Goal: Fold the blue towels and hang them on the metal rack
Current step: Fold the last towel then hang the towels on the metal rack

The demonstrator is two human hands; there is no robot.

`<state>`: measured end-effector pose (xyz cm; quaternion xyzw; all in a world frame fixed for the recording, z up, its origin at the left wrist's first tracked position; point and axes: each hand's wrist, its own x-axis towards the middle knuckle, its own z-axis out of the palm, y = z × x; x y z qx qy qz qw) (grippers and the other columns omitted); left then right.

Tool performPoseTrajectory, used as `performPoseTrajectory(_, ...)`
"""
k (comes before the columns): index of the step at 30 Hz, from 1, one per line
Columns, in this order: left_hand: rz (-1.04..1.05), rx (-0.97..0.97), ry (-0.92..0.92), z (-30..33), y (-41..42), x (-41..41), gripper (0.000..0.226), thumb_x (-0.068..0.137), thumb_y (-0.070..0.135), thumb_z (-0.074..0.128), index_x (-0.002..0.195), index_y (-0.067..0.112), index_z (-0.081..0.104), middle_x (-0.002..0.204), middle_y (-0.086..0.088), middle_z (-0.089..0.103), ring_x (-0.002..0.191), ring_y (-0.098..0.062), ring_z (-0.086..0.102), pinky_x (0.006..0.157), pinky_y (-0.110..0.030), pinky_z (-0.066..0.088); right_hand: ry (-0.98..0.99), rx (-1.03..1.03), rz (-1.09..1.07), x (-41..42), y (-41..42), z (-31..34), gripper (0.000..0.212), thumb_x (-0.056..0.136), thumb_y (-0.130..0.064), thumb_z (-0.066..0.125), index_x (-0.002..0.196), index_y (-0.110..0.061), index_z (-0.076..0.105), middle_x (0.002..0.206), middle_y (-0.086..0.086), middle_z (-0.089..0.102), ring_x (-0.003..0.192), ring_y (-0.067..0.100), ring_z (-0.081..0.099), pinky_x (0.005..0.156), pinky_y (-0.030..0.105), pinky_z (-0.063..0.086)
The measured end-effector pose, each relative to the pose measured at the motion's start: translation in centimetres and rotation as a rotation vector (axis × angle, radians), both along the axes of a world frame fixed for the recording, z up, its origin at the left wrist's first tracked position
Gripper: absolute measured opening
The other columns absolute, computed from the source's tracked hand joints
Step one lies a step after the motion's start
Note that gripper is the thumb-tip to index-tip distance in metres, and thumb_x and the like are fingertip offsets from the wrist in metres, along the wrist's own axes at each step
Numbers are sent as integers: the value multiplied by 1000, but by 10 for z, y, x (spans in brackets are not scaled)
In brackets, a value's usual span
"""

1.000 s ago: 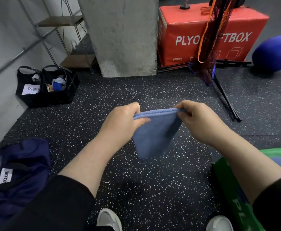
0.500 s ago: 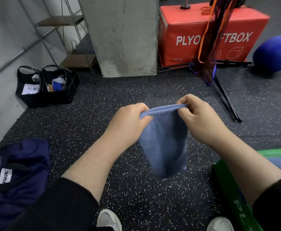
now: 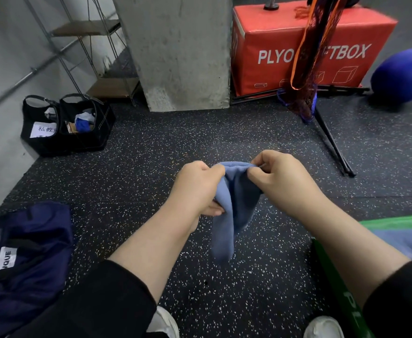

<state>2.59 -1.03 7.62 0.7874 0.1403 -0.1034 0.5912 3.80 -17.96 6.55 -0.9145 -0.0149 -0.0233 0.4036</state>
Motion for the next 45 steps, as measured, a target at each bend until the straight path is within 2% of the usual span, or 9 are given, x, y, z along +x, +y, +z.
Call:
performPoseTrajectory(7, 69, -26, -119, 2, -6, 0, 15, 90, 16, 58, 78, 9, 52, 69, -18, 63, 66, -40, 74, 63, -57, 62, -44, -126, 72, -16, 18, 11, 12, 89, -27, 57, 90, -22, 68, 67, -3, 68, 60, 15, 58, 54, 30, 43)
performPoseTrajectory(15, -29, 159, -264, -6, -11, -1, 27, 77, 31, 47, 70, 11, 64, 74, -11, 70, 80, -35, 69, 74, -55, 59, 41, 45, 109, -8, 11, 7, 26, 91, -25, 54, 80, -2, 60, 59, 9, 48, 55, 15, 34, 54, 32, 31)
performPoseTrajectory(19, -174, 92, -205, -6, -7, -1, 36, 84, 28, 44, 94, 26, 79, 92, 9, 77, 96, -16, 71, 91, -44, 57, 127, 203, 144, -10, 8, 4, 37, 90, -47, 65, 98, -11, 70, 72, 5, 64, 63, 12, 46, 61, 33, 35)
performPoseTrajectory(22, -143, 36, -200, -7, -4, -1, 35, 87, 18, 42, 93, 24, 75, 94, 8, 77, 91, -10, 73, 90, -36, 57, 91, 165, 63, -2, 4, -2, 10, 89, -21, 64, 93, -19, 72, 83, 3, 75, 68, 12, 57, 62, 32, 43)
performPoseTrajectory(24, -90, 58, -236, -8, 2, 2, 18, 94, 15, 54, 101, 23, 69, 96, 5, 74, 84, -10, 70, 78, -25, 54, 95, 167, 38, 2, 2, -1, 18, 86, -13, 57, 89, -22, 73, 80, 0, 74, 67, 13, 59, 67, 34, 51)
performPoseTrajectory(26, -176, 71, -209, -12, 9, 6, 30, 91, 25, 71, 120, 27, 63, 109, 10, 69, 96, -6, 67, 85, -20, 53, 96, 215, 67, 3, 1, 4, 22, 83, -19, 54, 91, -25, 73, 79, 1, 74, 69, 23, 62, 75, 45, 58)
performPoseTrajectory(30, -361, -30, -99, -19, 12, 2, 28, 90, 24, 77, 115, 16, 69, 109, 0, 77, 108, -19, 71, 101, -49, 54, 86, 373, 139, 3, -3, 19, 29, 77, -28, 53, 97, -27, 74, 92, 11, 74, 80, 26, 62, 84, 65, 53)
performPoseTrajectory(38, -381, -195, -114, -25, 0, -9, 46, 84, 6, 79, 125, 16, 62, 117, -3, 75, 113, -22, 70, 104, -50, 52, 8, 383, 152, -4, -17, 35, 17, 80, -35, 72, 93, -23, 73, 84, 12, 70, 75, 15, 55, 71, 42, 46)
performPoseTrajectory(45, -492, -142, 41, -36, -2, -26, 47, 83, -2, 76, 124, 16, 64, 117, 2, 76, 112, -16, 71, 106, -44, 52, 56, 622, -4, -13, -37, 53, 4, 96, -11, 65, 94, -11, 68, 82, 7, 62, 73, 16, 58, 62, 32, 53)
